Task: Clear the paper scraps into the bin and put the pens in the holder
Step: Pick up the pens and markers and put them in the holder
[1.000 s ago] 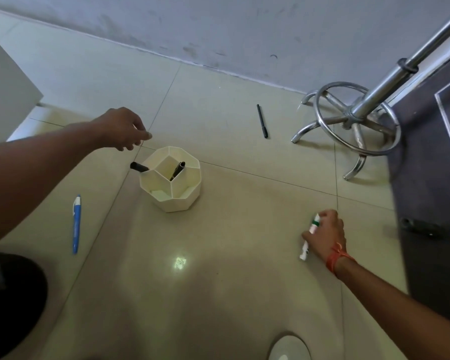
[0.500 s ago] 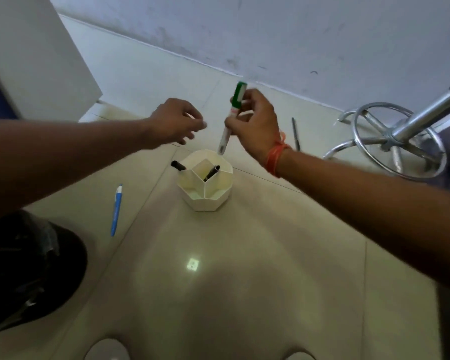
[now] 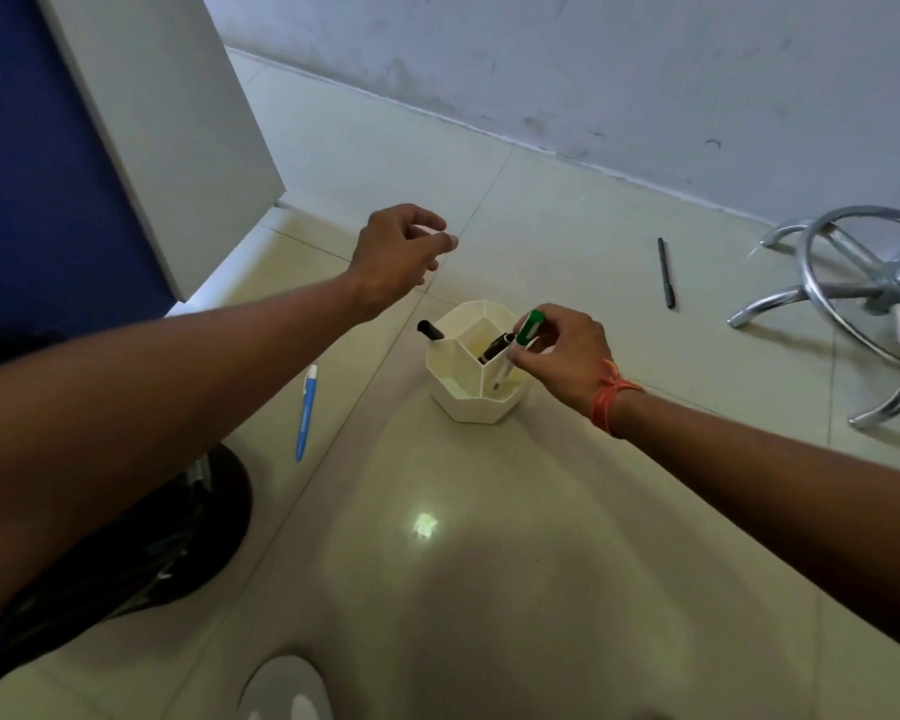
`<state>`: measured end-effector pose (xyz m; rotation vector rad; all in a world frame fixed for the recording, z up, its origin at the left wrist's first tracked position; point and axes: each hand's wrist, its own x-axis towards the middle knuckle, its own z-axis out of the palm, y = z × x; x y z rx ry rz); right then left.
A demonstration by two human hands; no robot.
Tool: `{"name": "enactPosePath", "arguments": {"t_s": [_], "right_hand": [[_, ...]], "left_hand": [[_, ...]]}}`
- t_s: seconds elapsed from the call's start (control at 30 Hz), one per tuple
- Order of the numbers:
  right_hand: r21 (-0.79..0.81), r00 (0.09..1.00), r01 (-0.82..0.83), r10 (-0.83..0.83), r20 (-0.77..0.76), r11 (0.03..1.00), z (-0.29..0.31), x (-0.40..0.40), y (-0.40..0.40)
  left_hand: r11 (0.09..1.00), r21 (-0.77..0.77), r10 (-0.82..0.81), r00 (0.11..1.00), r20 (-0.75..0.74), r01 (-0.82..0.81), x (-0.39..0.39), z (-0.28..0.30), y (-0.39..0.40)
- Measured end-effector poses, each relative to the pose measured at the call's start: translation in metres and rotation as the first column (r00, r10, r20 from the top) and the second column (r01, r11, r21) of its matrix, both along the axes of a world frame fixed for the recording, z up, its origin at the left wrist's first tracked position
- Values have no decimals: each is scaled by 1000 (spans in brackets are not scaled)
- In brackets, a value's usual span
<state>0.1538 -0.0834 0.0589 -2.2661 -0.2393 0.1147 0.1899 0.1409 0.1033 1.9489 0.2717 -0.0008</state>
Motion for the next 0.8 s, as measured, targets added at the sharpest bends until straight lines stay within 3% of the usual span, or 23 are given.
{"name": "enactPosePath", "arguments": {"t_s": [0.13, 0.27, 0.4, 0.5, 0.6, 0.7, 0.8], "right_hand": [[14, 999, -7, 7, -32, 1000, -2, 5, -4], [57, 997, -13, 17, -72, 998, -3, 8, -11], [122, 995, 6, 6, -95, 992, -6, 18, -15], [198, 991, 109, -92, -96, 974, -8, 32, -19], [217, 980, 188, -167, -112, 958, -8, 44, -23], [207, 972, 223, -202, -120, 953, -9, 50, -27], [184, 963, 258, -239, -121, 948, -14, 52, -30]], "left_hand": [[999, 43, 29, 997, -71, -26, 0, -7, 23], [982, 181, 90, 964, -249, -45, -8, -27, 54], [878, 467, 180, 828, -530, 108, -26, -51, 84], [791, 549, 231, 701, -675, 268, -44, -62, 92], [679, 610, 254, 648, -718, 409, -59, -75, 88], [585, 663, 232, 686, -689, 467, -64, -90, 82], [608, 666, 230, 708, -668, 432, -62, -93, 76]]}}
